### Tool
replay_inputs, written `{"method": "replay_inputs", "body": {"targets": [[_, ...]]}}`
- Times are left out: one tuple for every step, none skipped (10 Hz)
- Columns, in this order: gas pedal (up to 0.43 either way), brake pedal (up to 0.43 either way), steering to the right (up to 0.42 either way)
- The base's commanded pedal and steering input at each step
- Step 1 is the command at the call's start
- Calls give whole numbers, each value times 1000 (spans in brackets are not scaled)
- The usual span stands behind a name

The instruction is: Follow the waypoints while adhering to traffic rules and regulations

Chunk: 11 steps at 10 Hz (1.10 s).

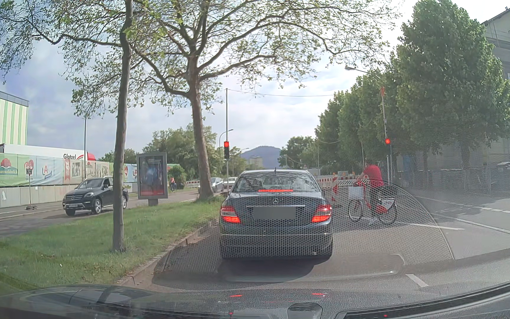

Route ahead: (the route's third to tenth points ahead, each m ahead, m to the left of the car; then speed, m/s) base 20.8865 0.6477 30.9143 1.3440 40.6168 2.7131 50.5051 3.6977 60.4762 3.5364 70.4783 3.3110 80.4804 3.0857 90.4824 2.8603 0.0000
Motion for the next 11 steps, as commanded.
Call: {"method": "replay_inputs", "body": {"targets": [[0,207,-1],[0,207,-1],[0,207,-1],[0,207,-1],[0,213,-1],[0,207,-1],[0,207,-1],[0,207,-1],[0,207,-1],[0,213,-1],[0,213,-1]]}}
